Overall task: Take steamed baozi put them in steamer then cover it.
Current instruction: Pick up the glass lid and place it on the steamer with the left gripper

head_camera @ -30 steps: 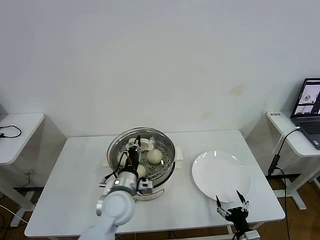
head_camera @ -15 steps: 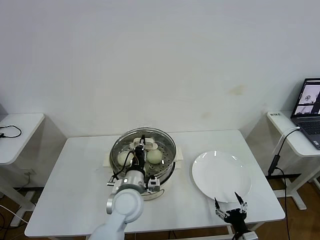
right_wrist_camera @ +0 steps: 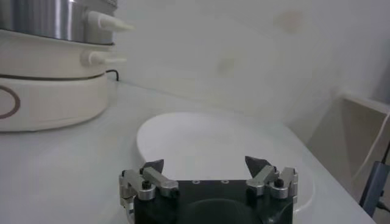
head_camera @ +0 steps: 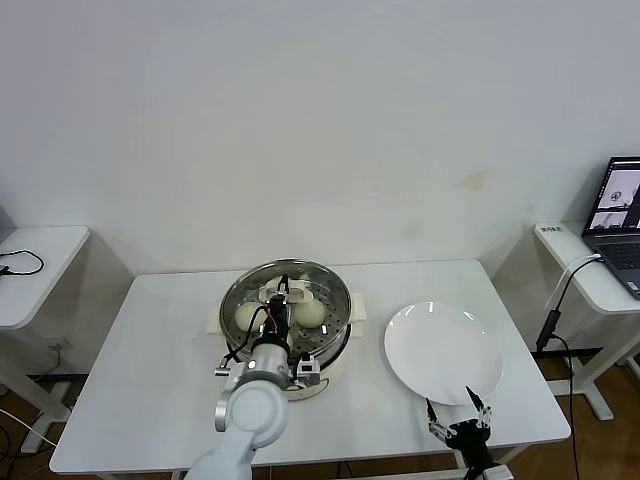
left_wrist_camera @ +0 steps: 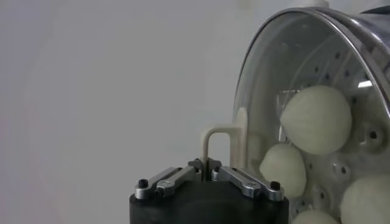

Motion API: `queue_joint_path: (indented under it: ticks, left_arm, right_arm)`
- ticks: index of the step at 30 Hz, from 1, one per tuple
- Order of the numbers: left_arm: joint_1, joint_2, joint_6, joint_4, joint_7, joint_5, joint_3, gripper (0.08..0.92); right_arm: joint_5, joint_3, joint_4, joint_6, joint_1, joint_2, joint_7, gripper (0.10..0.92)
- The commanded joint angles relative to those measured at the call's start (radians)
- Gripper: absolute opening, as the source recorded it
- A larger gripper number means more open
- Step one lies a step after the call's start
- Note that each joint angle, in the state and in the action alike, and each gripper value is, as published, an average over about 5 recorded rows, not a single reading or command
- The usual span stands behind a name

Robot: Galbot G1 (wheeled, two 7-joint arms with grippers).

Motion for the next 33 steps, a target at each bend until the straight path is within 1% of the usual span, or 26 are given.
queue_joint_path:
  ticks: [1, 21, 24, 28, 30, 33]
  left_arm:
    - [0.002, -0.01, -0.001, 0.01, -0.009, 0.005, -0.008, 0.123]
    - [0.027, -0.037, -0.01, 0.016, -0.036, -0.009, -0.021, 0.126]
    - [0.038, -0.038, -0.013, -0.001, -0.043, -0.011, -0.023, 0.169]
    - [0.063, -0.029, -0.016, -0.05, -0.046, -0.011, -0.026, 0.284]
    - [0.084, -0.016, -0.019, -0.081, -0.049, -0.017, -0.03, 0.328]
    - [0.125, 0.011, -0.029, -0.128, -0.063, -0.036, -0.041, 0.414]
  right_arm:
    - [-0.001, 0.0, 0.002, 0.001, -0.002, -0.002, -0.002, 0.823]
    - [-0.002, -0.007, -0.006, 0.002, 0.002, -0.009, -0.008, 0.823]
    - [-0.004, -0.008, -0.004, 0.003, -0.001, -0.008, -0.008, 0.823]
    - [-0.008, -0.01, -0.002, 0.004, -0.004, -0.007, -0.008, 0.823]
    - [-0.01, -0.01, 0.001, 0.004, -0.006, -0.006, -0.007, 0.823]
    - [-0.012, -0.011, 0.005, 0.004, -0.01, -0.005, -0.007, 0.823]
